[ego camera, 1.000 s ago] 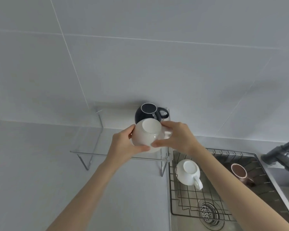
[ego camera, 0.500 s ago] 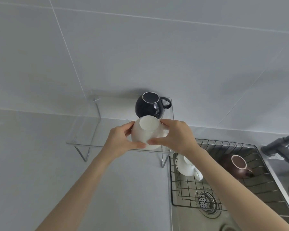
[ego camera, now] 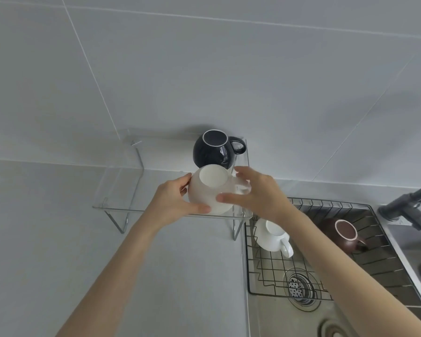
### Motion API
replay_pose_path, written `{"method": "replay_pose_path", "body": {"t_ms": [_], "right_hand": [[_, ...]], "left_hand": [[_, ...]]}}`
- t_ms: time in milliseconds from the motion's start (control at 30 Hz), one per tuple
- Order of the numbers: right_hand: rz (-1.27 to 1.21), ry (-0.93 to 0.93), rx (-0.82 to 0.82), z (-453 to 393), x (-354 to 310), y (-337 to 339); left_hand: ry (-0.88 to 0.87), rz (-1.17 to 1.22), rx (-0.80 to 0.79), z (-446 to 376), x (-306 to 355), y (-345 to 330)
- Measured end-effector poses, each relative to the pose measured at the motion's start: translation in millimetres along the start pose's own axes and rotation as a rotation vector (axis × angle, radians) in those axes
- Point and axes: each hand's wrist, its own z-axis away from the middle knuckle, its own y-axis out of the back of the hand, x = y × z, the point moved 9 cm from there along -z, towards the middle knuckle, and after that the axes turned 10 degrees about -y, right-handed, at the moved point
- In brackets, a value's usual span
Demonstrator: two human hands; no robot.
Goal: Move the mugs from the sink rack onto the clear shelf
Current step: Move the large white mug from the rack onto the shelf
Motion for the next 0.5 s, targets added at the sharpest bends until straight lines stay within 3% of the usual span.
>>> {"method": "replay_pose_path", "body": {"t_ms": [100,200,267,333,500], "right_hand": [[-0.237,-0.011,0.064,1,26,37],[-0.386,-0.105,0.179,5,75,67],[-0.399,-0.186,0.198,8,111,68],[-0.381,-0.263,0.182,10,149,57],[-0.349,-0.395,0.094,10,222,20]], "left_hand": [[-0.007,-0.077,0.176,5,34,11],[-0.276,0.033,0.34,18,97,-1],[-0.327,0.147,0.207,19,115,-42],[-0.26,0.199,-0.01,13,110,-101],[-0.084,-0.024,-0.257,-8,42,-203]]}}
